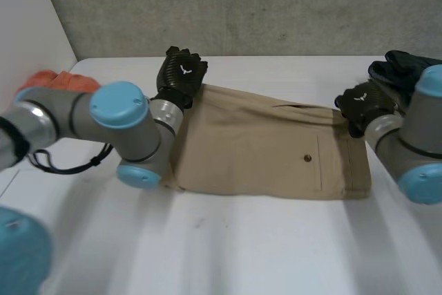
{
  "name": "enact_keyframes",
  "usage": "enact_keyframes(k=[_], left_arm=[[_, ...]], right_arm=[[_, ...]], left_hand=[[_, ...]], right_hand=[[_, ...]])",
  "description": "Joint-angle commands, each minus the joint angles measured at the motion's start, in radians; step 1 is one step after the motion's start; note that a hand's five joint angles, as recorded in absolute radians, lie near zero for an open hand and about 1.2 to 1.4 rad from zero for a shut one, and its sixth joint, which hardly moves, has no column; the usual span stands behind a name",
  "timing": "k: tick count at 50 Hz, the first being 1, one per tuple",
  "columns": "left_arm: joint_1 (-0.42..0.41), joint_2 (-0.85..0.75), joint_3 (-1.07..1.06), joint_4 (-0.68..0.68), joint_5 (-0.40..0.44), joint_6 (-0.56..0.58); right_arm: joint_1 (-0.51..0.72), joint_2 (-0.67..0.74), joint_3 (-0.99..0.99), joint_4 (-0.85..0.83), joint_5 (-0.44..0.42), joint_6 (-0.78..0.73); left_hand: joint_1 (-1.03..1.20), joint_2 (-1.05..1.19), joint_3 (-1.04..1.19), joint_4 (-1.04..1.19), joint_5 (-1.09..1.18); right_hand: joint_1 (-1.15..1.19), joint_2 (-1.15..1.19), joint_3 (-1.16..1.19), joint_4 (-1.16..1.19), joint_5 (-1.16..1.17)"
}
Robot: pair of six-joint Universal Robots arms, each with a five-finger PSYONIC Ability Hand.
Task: Fold the laundry.
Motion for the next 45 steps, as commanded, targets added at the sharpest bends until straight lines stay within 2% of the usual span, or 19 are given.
enact_keyframes(k=[1, 2, 3, 4, 8, 14, 19, 24, 26, 29, 30, 31, 36, 40, 45], left_arm=[[-0.005, -0.148, 0.125, 0.132, 0.01, -0.011], [-0.011, -0.148, 0.113, 0.157, 0.014, -0.011], [-0.015, -0.148, 0.097, 0.18, 0.017, -0.01], [-0.023, -0.136, 0.059, 0.224, 0.021, -0.011], [-0.051, -0.069, -0.036, 0.303, 0.026, -0.011], [-0.062, 0.068, -0.229, 0.343, 0.017, -0.014], [-0.059, 0.144, -0.366, 0.337, 0.014, -0.026], [-0.058, 0.209, -0.441, 0.337, -0.009, -0.091], [-0.06, 0.221, -0.452, 0.335, -0.02, -0.115], [-0.062, 0.246, -0.472, 0.321, -0.042, -0.158], [-0.062, 0.25, -0.475, 0.315, -0.046, -0.165], [-0.06, 0.257, -0.478, 0.309, -0.049, -0.169], [-0.055, 0.307, -0.502, 0.268, -0.059, -0.18], [-0.054, 0.39, -0.544, 0.217, -0.069, -0.191], [-0.039, 0.499, -0.599, 0.174, -0.068, -0.23]], right_arm=[[0.024, 0.157, -0.096, -0.227, 0.025, 0.011], [0.03, 0.159, -0.094, -0.253, 0.048, 0.018], [0.033, 0.156, -0.088, -0.254, 0.063, 0.021], [0.036, 0.151, -0.082, -0.253, 0.077, 0.025], [0.044, 0.085, -0.008, -0.206, 0.111, 0.068], [0.036, -0.12, 0.147, -0.009, 0.064, 0.159], [0.006, -0.145, 0.242, 0.109, -0.03, 0.208], [-0.04, -0.146, 0.312, 0.086, -0.062, 0.209], [-0.051, -0.14, 0.328, 0.063, -0.062, 0.206], [-0.06, -0.102, 0.326, 0.025, -0.052, 0.197], [-0.067, -0.09, 0.322, 0.01, -0.044, 0.193], [-0.073, -0.087, 0.32, 0.003, -0.041, 0.189], [-0.128, -0.142, 0.345, -0.032, -0.001, 0.124], [-0.137, -0.293, 0.395, -0.069, 0.03, -0.042], [-0.107, -0.326, 0.382, -0.112, 0.024, -0.246]], left_hand=[[-0.903, -0.96, -0.955, -0.963, -0.933], [-0.967, -1.024, -1.019, -1.027, -0.996], [-0.882, -0.939, -0.934, -0.942, -0.912], [-0.967, -1.024, -1.019, -1.027, -0.996], [-0.967, -1.024, -1.019, -1.027, -0.996], [-0.967, -1.024, -1.019, -1.027, -0.996], [-0.967, -1.024, -1.019, -1.027, -0.996], [-0.967, -1.024, -1.019, -1.027, -0.996], [-0.967, -1.024, -1.019, -1.027, -0.996], [-0.967, -1.024, -1.019, -1.027, -0.996], [-0.967, -1.024, -1.019, -1.027, -0.996], [-0.967, -1.024, -1.019, -1.027, -0.996], [-0.967, -1.024, -1.019, -1.027, -0.996], [-0.967, -1.024, -1.019, -1.027, -0.996], [-0.967, -1.024, -1.019, -1.027, -0.996]], right_hand=[[-0.679, -0.766, -0.78, -0.788, -0.79], [-0.916, -1.003, -1.017, -1.025, -1.027], [-0.916, -1.003, -1.017, -1.025, -1.027], [-0.916, -1.003, -1.017, -1.025, -1.027], [-0.916, -1.003, -1.017, -1.025, -1.027], [-0.916, -1.003, -1.017, -1.025, -1.027], [-0.906, -0.993, -1.007, -1.015, -1.017], [-0.879, -0.966, -0.98, -0.989, -0.99], [-0.83, -0.917, -0.931, -0.939, -0.941], [-0.502, -0.589, -0.603, -0.611, -0.613], [0.051, -0.035, -0.049, -0.058, -0.06], [0.303, 0.216, 0.202, 0.194, 0.192], [0.306, 0.219, 0.205, 0.196, 0.195], [0.306, 0.219, 0.205, 0.196, 0.195], [0.306, 0.219, 0.205, 0.196, 0.195]])
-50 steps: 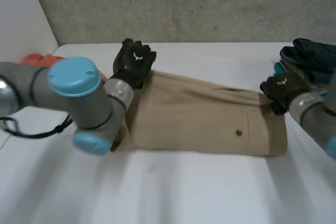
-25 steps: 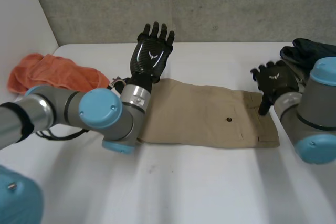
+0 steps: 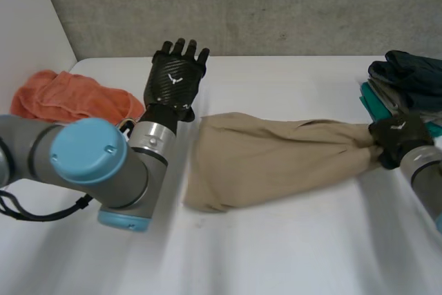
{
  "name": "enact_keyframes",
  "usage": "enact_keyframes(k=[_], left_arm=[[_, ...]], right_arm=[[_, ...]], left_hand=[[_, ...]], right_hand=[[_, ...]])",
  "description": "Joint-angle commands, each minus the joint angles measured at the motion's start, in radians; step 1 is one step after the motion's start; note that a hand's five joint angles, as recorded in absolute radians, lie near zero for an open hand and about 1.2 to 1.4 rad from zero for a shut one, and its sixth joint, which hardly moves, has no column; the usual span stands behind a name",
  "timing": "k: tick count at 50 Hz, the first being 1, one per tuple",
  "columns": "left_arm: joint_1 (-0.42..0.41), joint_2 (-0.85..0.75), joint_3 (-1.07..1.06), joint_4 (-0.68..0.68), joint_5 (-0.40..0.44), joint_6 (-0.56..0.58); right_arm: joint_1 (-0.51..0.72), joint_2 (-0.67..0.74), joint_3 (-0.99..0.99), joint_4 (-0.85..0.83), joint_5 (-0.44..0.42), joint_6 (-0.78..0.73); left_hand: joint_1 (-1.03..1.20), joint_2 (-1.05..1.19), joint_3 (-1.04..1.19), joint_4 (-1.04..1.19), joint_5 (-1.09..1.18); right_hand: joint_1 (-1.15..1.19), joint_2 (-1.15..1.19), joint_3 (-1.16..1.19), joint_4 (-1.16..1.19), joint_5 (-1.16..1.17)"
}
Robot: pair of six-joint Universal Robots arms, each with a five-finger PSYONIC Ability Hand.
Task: Fold the laundry.
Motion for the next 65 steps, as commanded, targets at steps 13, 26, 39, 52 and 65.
enact_keyframes(k=[13, 26, 39, 52, 65], left_arm=[[0.057, 0.222, -0.117, -0.107, -0.004, -0.123], [0.047, 0.185, -0.012, -0.11, 0.001, -0.155], [-0.115, -0.174, 0.349, -0.447, 0.028, -0.253], [-0.118, -0.36, 0.433, -0.712, -0.025, -0.113], [-0.115, -0.099, 0.384, -0.639, -0.012, -0.118]], right_arm=[[0.56, 0.213, -0.122, -0.29, -0.34, -0.359], [0.454, -0.008, -0.067, -0.271, -0.266, 0.186], [0.252, 0.114, -0.303, 0.166, -0.28, 0.575], [0.259, 0.404, -0.527, 0.333, -0.248, 0.364], [0.266, 0.179, -0.368, 0.223, -0.101, 0.204]], left_hand=[[-0.015, -0.03, -0.037, -0.029, -0.048], [-0.015, -0.03, -0.037, -0.029, -0.048], [0.003, -0.012, -0.019, -0.01, -0.03], [0.153, 0.137, 0.131, 0.139, 0.12], [-0.009, -0.024, -0.031, -0.022, -0.041]], right_hand=[[0.337, 0.228, 0.212, 0.2, 0.241], [-0.885, -0.993, -1.01, -1.022, -0.981], [-0.885, -0.993, -1.01, -1.022, -0.981], [-0.885, -0.993, -1.01, -1.022, -0.981], [-0.885, -0.993, -1.01, -1.022, -0.981]])
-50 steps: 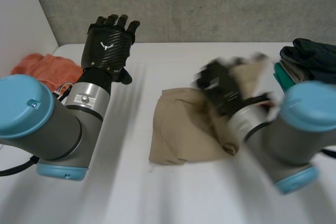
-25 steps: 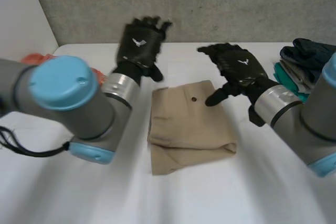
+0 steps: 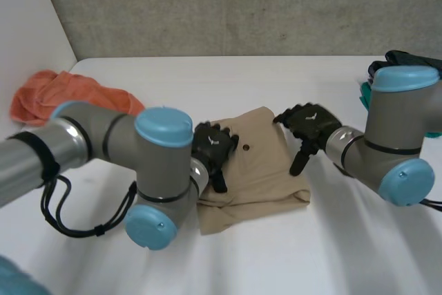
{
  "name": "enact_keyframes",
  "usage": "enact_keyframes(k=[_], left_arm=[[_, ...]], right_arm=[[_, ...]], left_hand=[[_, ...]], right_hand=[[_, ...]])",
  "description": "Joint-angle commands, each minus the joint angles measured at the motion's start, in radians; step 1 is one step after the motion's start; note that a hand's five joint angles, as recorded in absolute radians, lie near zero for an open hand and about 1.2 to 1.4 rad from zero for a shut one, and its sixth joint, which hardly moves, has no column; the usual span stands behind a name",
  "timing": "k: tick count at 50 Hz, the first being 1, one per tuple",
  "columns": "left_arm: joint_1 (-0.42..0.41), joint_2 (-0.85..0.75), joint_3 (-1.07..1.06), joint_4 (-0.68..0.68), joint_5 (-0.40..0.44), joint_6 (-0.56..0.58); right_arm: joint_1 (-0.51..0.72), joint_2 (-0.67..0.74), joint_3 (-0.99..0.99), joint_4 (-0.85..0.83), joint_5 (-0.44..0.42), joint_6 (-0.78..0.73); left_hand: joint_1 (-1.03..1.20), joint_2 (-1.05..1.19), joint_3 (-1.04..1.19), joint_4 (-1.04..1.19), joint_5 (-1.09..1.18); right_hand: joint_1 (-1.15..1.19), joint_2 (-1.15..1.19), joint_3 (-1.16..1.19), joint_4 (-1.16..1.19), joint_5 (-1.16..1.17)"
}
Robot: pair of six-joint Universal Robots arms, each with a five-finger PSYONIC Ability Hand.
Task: Fold the laundry.
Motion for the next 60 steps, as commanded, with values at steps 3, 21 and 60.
enact_keyframes(k=[3, 21, 60], left_arm=[[0.006, 0.307, -0.073, 0.165, 0.023, -0.123], [0.197, 0.44, -0.064, -0.091, 0.802, -0.36], [0.19, 0.507, -0.049, 0.102, 0.678, -0.514]], right_arm=[[0.024, -0.208, 0.255, -0.219, 0.091, -0.027], [0.171, -0.235, 0.77, -0.75, 0.026, -0.041], [-0.207, -0.162, -0.042, -0.818, 0.077, 0.289]], left_hand=[[-0.028, -0.051, -0.054, -0.046, -0.037], [0.023, -0.001, -0.004, 0.004, 0.014], [0.008, -0.016, -0.019, -0.011, -0.001]], right_hand=[[-0.055, -0.033, -0.038, -0.037, -0.044], [-0.055, -0.033, -0.038, -0.037, -0.044], [1.167, 1.189, 1.184, 1.184, 1.178]])
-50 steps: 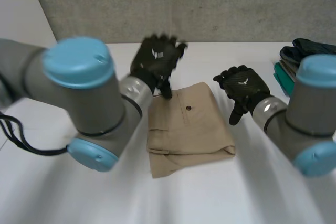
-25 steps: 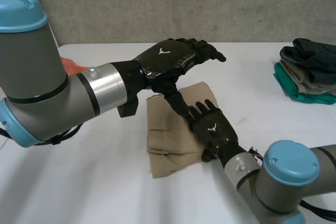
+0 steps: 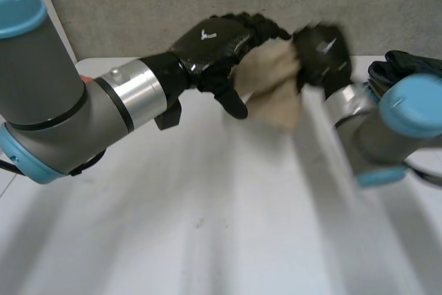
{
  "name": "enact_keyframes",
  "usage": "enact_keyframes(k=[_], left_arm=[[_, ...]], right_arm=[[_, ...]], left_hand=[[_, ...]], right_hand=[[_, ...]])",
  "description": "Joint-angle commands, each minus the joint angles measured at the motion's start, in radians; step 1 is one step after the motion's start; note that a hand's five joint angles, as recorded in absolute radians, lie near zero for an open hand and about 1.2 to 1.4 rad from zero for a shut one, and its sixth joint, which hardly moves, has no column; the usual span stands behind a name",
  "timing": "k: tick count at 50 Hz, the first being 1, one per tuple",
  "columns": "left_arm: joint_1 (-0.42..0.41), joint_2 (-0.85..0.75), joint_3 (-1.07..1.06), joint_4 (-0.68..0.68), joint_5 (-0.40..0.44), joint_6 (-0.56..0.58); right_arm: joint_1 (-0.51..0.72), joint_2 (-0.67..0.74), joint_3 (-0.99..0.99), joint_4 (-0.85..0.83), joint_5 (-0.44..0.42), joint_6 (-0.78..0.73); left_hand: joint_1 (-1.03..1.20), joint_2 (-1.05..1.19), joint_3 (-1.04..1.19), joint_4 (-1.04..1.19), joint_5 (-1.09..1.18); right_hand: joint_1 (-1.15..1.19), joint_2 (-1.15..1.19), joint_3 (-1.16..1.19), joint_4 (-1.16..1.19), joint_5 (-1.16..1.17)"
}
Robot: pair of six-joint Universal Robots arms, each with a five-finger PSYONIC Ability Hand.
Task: Fold the laundry.
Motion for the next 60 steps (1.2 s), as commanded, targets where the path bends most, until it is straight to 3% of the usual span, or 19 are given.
enact_keyframes(k=[1, 11, 22, 28, 29, 30, 31, 36, 42, 45, 49, 50, 52, 56, 60], left_arm=[[0.001, 0.034, 0.003, 0.061, 0.0, -0.093], [-0.026, 0.029, -0.03, 0.071, 0.004, -0.107], [-0.035, 0.003, -0.048, 0.078, 0.004, -0.105], [-0.043, -0.006, -0.048, 0.084, 0.004, -0.105], [-0.043, -0.006, -0.048, 0.084, 0.004, -0.105], [-0.045, -0.006, -0.048, 0.084, 0.004, -0.105], [-0.045, -0.006, -0.048, 0.084, 0.003, -0.105], [-0.048, 0.0, -0.048, 0.084, 0.001, -0.107], [-0.045, 0.009, -0.05, 0.086, -0.011, -0.107], [-0.035, 0.011, -0.043, 0.094, -0.04, -0.107], [0.006, 0.012, -0.013, 0.112, -0.186, -0.101], [0.044, 0.009, 0.001, 0.12, -0.254, -0.095], [0.087, 0.003, 0.019, 0.127, -0.311, -0.086], [0.162, -0.014, 0.064, 0.135, -0.372, 0.008], [0.251, -0.089, 0.092, 0.152, -0.382, 0.196]], right_arm=[[-0.239, -0.008, -0.214, -0.005, -0.017, 0.081], [-0.547, 0.287, -0.471, 0.045, -0.216, 0.109], [-0.698, 0.545, -0.608, 0.159, -0.432, 0.121], [-0.713, 0.563, -0.585, 0.156, -0.48, 0.124], [-0.721, 0.557, -0.565, 0.15, -0.474, 0.115], [-0.722, 0.55, -0.559, 0.15, -0.469, 0.112], [-0.724, 0.54, -0.55, 0.15, -0.46, 0.112], [-0.733, 0.368, -0.429, 0.176, -0.347, 0.11], [-0.834, 0.19, -0.289, 0.249, -0.303, 0.098], [-0.845, 0.106, -0.234, 0.285, -0.281, 0.022], [-0.848, -0.002, -0.176, 0.277, -0.216, -0.132], [-0.847, -0.023, -0.168, 0.272, -0.199, -0.158], [-0.827, -0.083, -0.14, 0.243, -0.169, -0.212], [-0.721, -0.181, -0.087, 0.185, -0.173, -0.198], [-0.601, -0.296, 0.025, 0.125, -0.225, -0.198]], left_hand=[[-0.029, -0.017, -0.017, -0.012, -0.004], [-0.026, -0.014, -0.014, -0.009, -0.001], [-0.02, -0.008, -0.008, -0.003, 0.005], [-0.026, -0.014, -0.014, -0.009, -0.001], [-0.026, -0.014, -0.014, -0.009, -0.001], [-0.026, -0.014, -0.014, -0.009, -0.001], [-0.026, -0.014, -0.014, -0.009, -0.001], [-0.031, -0.019, -0.02, -0.015, -0.007], [-0.037, -0.025, -0.026, -0.021, -0.013], [-0.031, -0.02, -0.02, -0.015, -0.007], [-0.034, -0.022, -0.023, -0.018, -0.01], [-0.034, -0.022, -0.023, -0.018, -0.01], [-0.037, -0.025, -0.026, -0.02, -0.013], [-0.026, -0.014, -0.014, -0.009, -0.001], [-0.026, -0.014, -0.014, -0.009, -0.001]], right_hand=[[0.353, 0.248, 0.267, 0.198, 0.331], [0.353, 0.248, 0.267, 0.198, 0.331], [0.353, 0.248, 0.267, 0.198, 0.331], [0.337, 0.232, 0.251, 0.181, 0.315], [-0.437, -0.541, -0.522, -0.592, -0.459], [-0.758, -0.863, -0.844, -0.914, -0.78], [-0.869, -0.973, -0.954, -1.024, -0.891], [-0.869, -0.973, -0.954, -1.024, -0.891], [-0.869, -0.973, -0.954, -1.024, -0.891], [-0.869, -0.973, -0.954, -1.024, -0.891], [-0.869, -0.973, -0.954, -1.024, -0.891], [-0.869, -0.973, -0.954, -1.024, -0.891], [-0.869, -0.973, -0.954, -1.024, -0.891], [-0.869, -0.973, -0.954, -1.024, -0.891], [-0.869, -0.973, -0.954, -1.024, -0.891]])
